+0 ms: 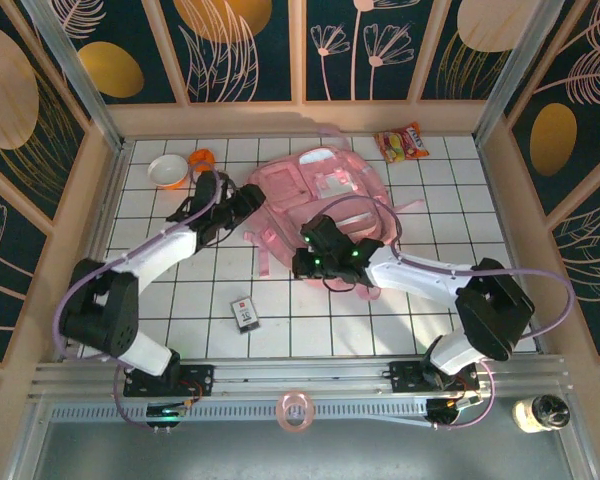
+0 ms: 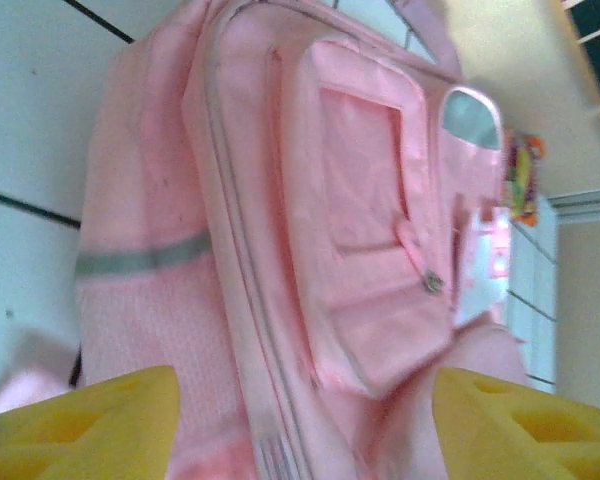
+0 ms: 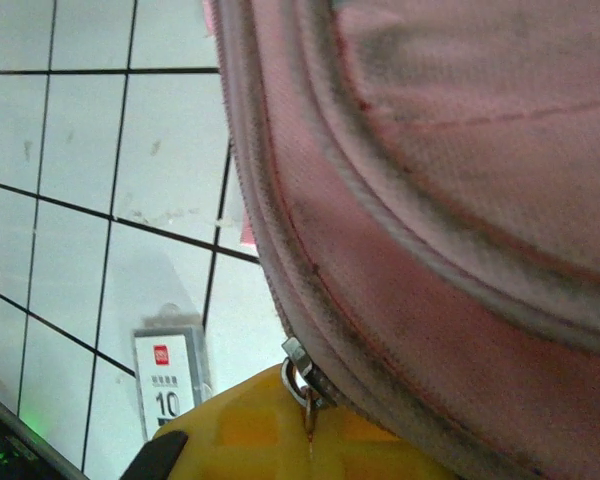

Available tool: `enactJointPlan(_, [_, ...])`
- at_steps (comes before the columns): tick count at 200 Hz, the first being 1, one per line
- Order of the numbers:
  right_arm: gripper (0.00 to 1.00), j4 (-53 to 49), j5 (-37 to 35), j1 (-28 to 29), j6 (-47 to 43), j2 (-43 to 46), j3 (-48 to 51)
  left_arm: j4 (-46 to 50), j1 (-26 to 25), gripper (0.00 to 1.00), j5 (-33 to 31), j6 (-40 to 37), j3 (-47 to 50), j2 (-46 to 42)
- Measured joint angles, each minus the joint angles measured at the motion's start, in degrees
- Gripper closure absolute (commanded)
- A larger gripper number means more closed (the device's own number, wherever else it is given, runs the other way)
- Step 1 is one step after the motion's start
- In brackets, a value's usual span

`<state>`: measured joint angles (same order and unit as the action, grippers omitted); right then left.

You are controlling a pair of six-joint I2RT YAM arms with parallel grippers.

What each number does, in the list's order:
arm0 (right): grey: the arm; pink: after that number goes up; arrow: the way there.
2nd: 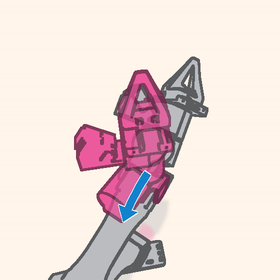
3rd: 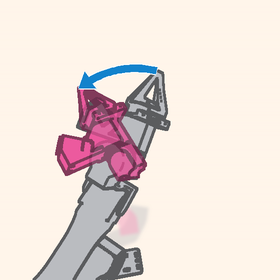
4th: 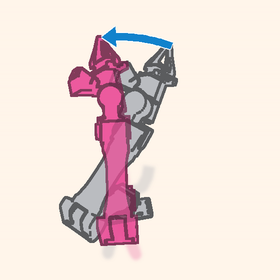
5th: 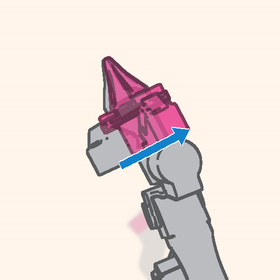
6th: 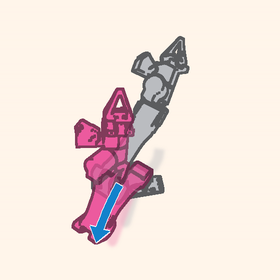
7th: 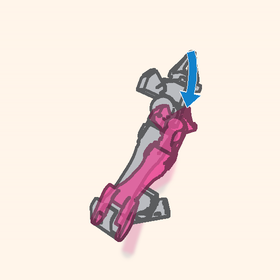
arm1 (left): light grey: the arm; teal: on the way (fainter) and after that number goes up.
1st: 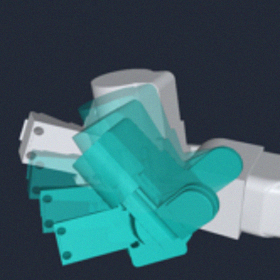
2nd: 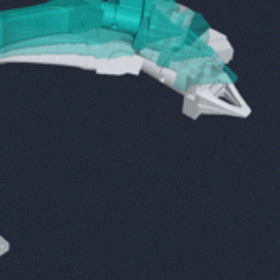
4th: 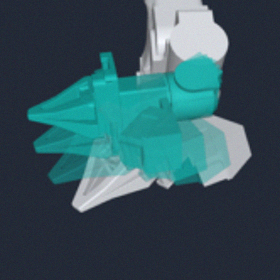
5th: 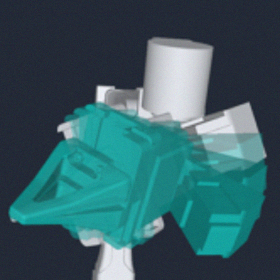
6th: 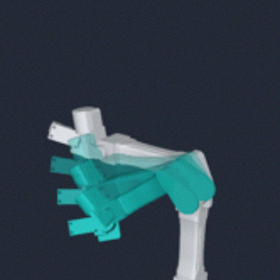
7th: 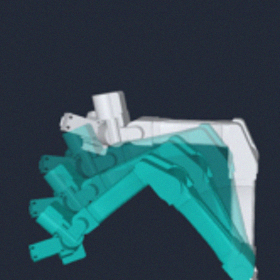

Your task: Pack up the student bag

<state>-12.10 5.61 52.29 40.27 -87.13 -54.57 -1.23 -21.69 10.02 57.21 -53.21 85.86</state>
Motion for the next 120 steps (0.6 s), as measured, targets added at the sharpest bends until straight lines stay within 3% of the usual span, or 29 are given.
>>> enactJointPlan(27, [1.0,0.5,0.7,0.0,0.4,-1.6,-0.4,2.6,-0.9,0.33,2.0,4.6,7.3,-10.1])
enactJointPlan(45, [1.0,0.5,1.1,0.0,0.4,-2.1,-0.4,3.0,-2.4,0.33,3.4,7.5,10.1,-12.2])
enactJointPlan(72, [1.0,0.7,1.3,0.0,0.4,-2.1,-0.4,1.9,-5.9,0.35,5.8,10.6,10.7,-8.8])
enactJointPlan(120, [1.0,0.8,1.4,0.0,0.4,-2.1,-0.4,-3.5,-11.1,0.47,9.2,15.2,9.6,-0.2])
